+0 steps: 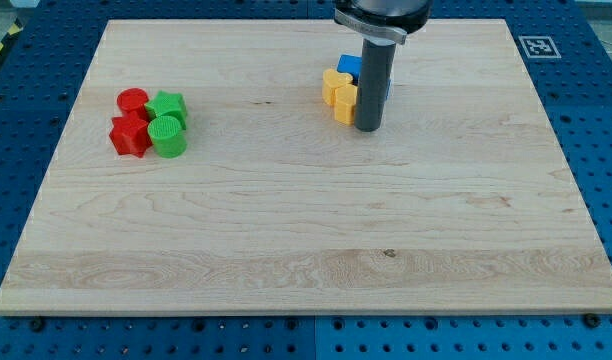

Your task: Move the pointer below to the yellow hexagon

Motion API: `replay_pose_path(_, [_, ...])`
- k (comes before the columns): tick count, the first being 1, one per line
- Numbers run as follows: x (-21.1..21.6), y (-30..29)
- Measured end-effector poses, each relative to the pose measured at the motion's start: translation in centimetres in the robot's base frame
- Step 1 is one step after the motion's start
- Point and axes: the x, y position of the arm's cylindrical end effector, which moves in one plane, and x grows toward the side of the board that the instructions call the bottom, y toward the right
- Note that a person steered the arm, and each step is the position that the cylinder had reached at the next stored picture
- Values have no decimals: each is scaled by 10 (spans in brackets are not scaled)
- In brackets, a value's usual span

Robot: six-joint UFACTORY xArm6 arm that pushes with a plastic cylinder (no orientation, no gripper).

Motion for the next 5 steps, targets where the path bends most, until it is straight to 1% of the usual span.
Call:
replay_pose_path(3, [-6, 0])
replay_pose_path(5, [67, -7])
